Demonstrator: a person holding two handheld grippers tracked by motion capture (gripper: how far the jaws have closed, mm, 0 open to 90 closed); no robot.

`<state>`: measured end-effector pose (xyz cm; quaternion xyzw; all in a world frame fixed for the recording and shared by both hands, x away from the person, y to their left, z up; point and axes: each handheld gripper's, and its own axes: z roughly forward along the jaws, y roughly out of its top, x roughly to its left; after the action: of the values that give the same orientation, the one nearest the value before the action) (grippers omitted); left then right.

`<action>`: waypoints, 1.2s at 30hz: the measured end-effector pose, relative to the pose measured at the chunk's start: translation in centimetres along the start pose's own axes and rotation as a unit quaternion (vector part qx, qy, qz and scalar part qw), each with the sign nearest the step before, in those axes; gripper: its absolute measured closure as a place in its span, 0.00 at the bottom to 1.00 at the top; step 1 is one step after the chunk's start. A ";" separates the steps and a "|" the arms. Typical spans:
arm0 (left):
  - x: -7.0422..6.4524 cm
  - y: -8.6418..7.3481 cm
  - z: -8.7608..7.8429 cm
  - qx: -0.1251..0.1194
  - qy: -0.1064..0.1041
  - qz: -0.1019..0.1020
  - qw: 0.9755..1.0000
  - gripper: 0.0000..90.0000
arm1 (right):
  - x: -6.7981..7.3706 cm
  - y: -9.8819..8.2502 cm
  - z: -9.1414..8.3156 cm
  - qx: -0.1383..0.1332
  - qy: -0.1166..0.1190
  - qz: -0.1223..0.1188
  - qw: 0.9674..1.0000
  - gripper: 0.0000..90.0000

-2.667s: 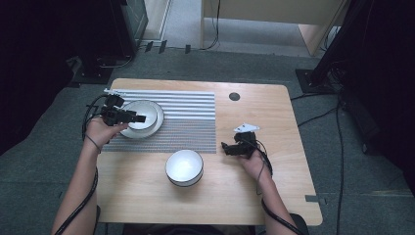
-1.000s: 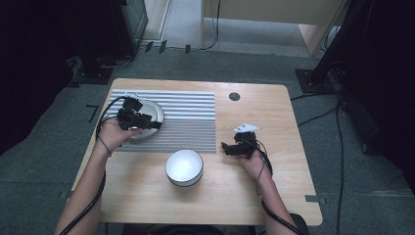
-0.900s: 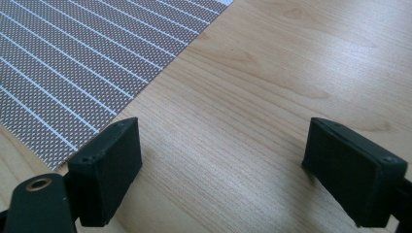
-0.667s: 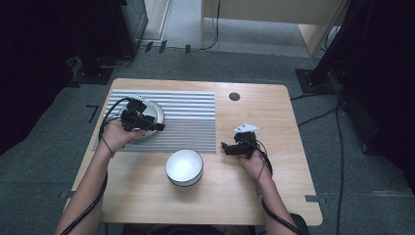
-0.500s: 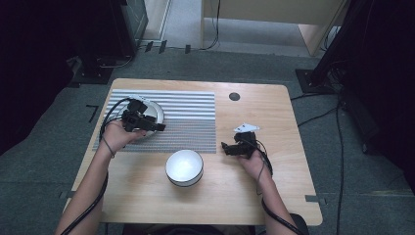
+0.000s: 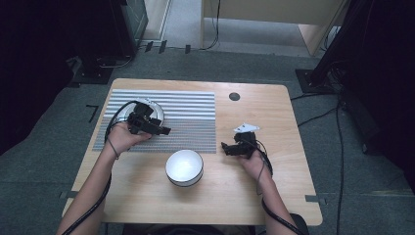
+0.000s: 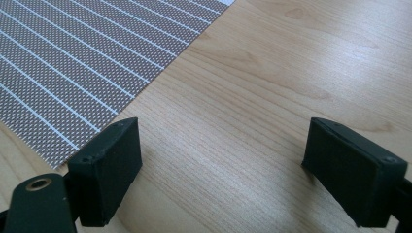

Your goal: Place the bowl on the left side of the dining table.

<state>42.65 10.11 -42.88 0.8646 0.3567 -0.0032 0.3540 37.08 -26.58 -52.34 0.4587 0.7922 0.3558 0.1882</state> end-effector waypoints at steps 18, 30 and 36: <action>-1.1 -0.4 2.6 0.003 -0.007 0.030 1.000 0.37 | 0.0 0.0 0.0 0.000 0.000 0.000 1.000 0.14; -1.6 -0.9 4.3 0.012 -0.015 0.042 0.999 0.38 | 0.0 0.0 0.0 0.000 0.000 -0.001 1.000 0.14; -1.7 -1.1 4.9 0.012 -0.014 0.046 0.999 0.38 | 0.0 0.0 0.0 0.000 0.000 -0.001 1.000 0.14</action>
<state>41.92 6.58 -46.77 0.8843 0.3113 -0.0030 0.3481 37.09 -26.59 -52.34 0.4579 0.7926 0.3555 0.1891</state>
